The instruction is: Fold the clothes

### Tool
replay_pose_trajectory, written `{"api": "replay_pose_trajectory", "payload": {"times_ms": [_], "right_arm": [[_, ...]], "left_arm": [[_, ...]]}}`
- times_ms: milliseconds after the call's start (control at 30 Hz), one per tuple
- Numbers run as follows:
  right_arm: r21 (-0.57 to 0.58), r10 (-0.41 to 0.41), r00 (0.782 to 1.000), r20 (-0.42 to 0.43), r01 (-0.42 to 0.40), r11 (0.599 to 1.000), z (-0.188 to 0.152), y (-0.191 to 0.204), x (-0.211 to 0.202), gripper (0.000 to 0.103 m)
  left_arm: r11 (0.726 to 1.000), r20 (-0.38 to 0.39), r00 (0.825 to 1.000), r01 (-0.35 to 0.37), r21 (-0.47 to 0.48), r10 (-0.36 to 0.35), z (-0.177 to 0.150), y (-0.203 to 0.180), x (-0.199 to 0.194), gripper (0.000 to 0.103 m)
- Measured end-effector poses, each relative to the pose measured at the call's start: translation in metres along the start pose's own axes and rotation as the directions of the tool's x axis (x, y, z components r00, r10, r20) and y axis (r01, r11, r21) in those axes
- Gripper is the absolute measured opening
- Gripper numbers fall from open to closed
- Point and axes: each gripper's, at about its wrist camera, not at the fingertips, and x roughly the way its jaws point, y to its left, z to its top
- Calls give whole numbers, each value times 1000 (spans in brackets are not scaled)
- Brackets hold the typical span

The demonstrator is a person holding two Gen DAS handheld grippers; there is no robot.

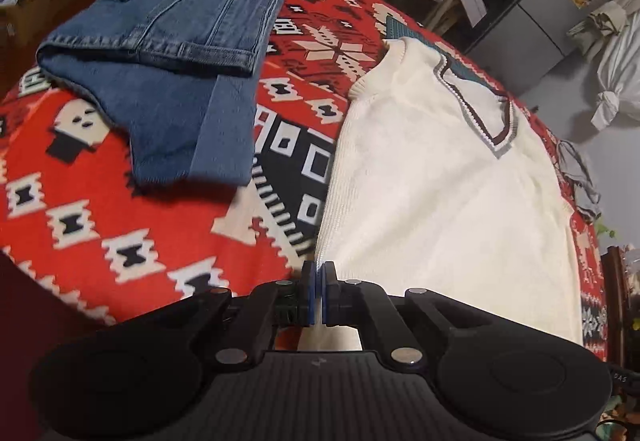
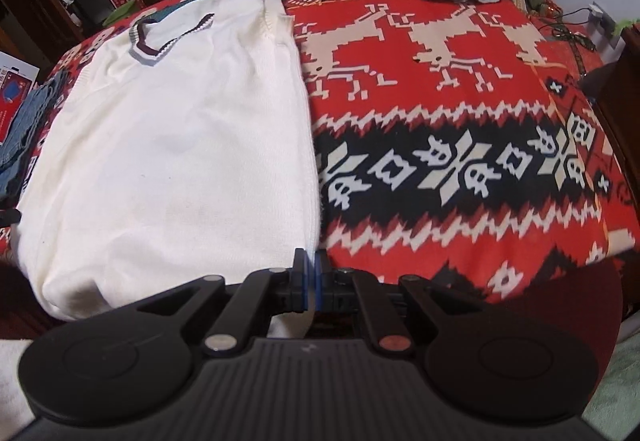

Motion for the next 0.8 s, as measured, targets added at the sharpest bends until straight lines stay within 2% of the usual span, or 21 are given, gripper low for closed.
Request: {"api": "replay_pose_trajectory", "payload": {"times_ms": [100,200,300,433,600,800], "right_arm": [[22,-5,1000,11,5,1000,7,-2,-6,12],[24,2,999,41,-3,1000,23,-2,-12,14],[9,1,997,71,-1,1000,43,1,-11,17],[-1,4,994,111,-4,1000,71,6,0,19],[42,21,990,140,-27,999,108,8,26,20],[55,30,990,141,-38,998,134,15,48,20]], "left_arm": [[1000,15,1000,9,2,-9,5,-2,-3,5],[1000,44,999,2,23,-3,19,-8,-6,5],[999,67,998,7,37,-9,39,-13,-2,12],[999,95,995,12,46,-16,71,-17,17,20],[999,95,994,48,-5,-48,106,-10,49,21],[999,65,997,34,35,-36,118,-12,77,21]]}}
